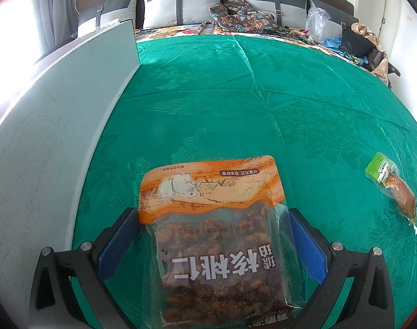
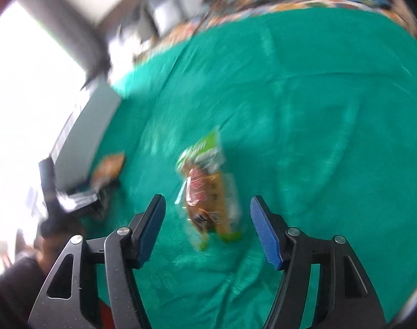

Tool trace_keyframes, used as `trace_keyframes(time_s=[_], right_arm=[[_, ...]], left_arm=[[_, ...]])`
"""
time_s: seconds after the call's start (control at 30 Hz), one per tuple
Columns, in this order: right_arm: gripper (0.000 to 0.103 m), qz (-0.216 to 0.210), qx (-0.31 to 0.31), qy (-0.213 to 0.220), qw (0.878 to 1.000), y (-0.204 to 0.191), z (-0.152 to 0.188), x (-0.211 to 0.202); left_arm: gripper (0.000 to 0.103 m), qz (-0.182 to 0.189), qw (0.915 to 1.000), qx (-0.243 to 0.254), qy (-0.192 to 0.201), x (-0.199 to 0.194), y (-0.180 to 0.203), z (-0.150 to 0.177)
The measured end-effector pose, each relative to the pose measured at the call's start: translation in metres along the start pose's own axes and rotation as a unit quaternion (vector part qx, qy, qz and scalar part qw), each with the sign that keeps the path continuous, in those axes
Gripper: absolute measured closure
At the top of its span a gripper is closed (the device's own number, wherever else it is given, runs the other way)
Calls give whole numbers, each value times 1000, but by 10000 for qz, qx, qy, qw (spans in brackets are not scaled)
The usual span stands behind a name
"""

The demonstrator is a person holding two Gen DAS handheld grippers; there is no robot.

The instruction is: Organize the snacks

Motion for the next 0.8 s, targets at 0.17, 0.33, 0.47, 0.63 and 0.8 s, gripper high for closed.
trace_keyframes(time_s=[0.17, 0.33, 0.47, 0.63, 0.8], right_arm=[[32, 1118, -40, -111, 9937, 39, 12, -10], [31, 1816, -539, -404, 9811, 34, 23, 3], [21, 2216, -860, -355, 9707, 20, 27, 11], [16, 2140, -959, -56, 9721, 23, 40, 11], [12, 2147, -1001, 214, 9713, 27, 40, 14]], left_arm=[[0, 4, 10000, -6, -1, 0, -1, 0], [0, 4, 10000, -5, -2, 0, -1, 0], [0, 7, 10000, -5, -1, 0, -1, 0], [0, 7, 10000, -5, -2, 0, -1, 0], [0, 8, 10000, -4, -3, 0, 0, 0]])
Point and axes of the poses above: each gripper's, at about its wrist camera, not at the fingertips, and x roughly the way its jaws point, y to its right, z to its underside, the point moved 6 cm from there along x, roughly the way its jaws point, and after that the axes turned 14 degrees about -y, right-handed, at the moved point
